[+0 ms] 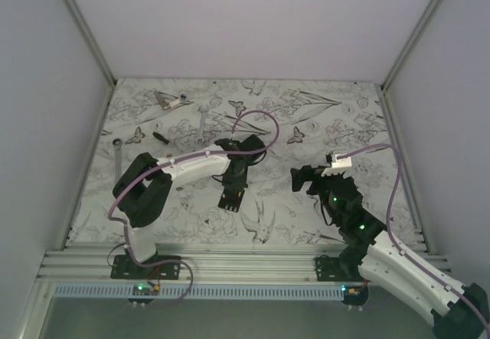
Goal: Snap on the fuse box
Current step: Install the fuse at the fuse box base.
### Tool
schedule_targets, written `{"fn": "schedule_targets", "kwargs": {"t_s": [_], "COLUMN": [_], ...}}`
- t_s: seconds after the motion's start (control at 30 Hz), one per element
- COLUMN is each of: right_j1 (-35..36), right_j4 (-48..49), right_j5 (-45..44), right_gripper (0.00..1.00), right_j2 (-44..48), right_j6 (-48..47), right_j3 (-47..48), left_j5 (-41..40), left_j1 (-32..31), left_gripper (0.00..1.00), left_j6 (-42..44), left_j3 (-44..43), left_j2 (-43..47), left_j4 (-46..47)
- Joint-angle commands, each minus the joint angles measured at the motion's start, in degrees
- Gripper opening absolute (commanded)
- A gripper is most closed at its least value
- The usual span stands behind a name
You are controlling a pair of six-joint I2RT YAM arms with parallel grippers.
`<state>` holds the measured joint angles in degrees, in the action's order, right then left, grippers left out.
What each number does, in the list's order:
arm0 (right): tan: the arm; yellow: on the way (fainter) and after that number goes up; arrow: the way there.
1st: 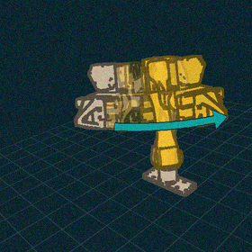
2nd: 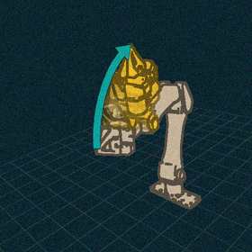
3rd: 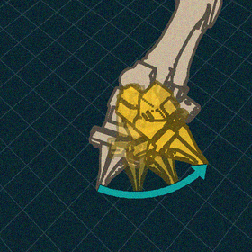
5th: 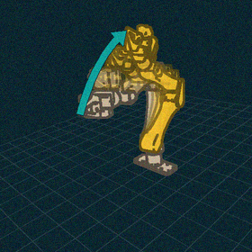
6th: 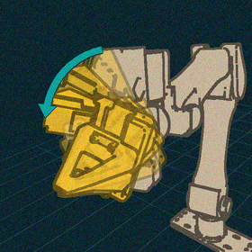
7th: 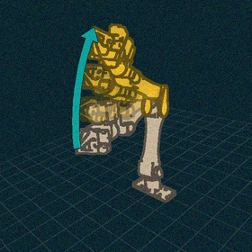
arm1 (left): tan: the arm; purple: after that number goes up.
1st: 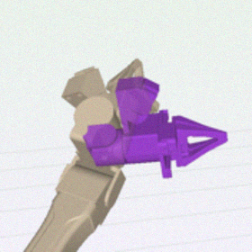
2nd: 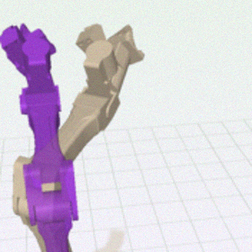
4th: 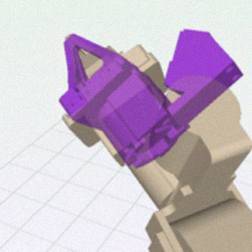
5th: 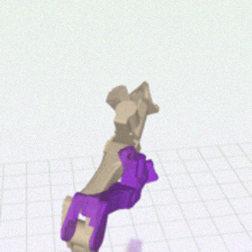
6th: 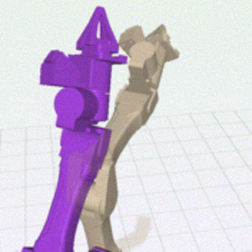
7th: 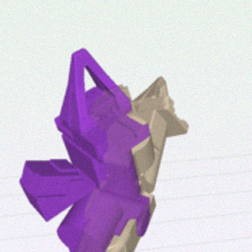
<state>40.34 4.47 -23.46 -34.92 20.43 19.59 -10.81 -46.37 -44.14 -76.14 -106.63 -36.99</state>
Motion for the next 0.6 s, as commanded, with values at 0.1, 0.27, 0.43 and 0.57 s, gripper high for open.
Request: {"fn": "schedule_targets", "kwargs": {"t_s": [0.1,0.27,0.43,0.57], "right_j1": [-0.3,-0.3,-0.3,-0.3], "right_j4": [1.2,1.1,1.0,1.0], "right_j5": [-0.1,0.0,0.0,0.1], "right_gripper": [0.99,1.0,1.0,1.0], "right_j2": [0.3,0.3,0.5,0.6], "right_j6": [1.2,1.2,1.2,1.3], "right_j3": [0.4,0.5,0.5,0.4], "left_j5": [1.2,-0.3,-1.8,-1.5], "left_j1": [0.6,0.6,1.2,1.6], "left_gripper": [0.13,0.17,0.2,0.2], "left_j6": [-1.4,-1.9,-3.0,-4.7], "left_j3": [1.3,3.0,8.4,14.4], "left_j2": [-2.9,2.4,11.1,14.8], "left_j4": [-0.6,-0.6,-0.7,-0.5]}}
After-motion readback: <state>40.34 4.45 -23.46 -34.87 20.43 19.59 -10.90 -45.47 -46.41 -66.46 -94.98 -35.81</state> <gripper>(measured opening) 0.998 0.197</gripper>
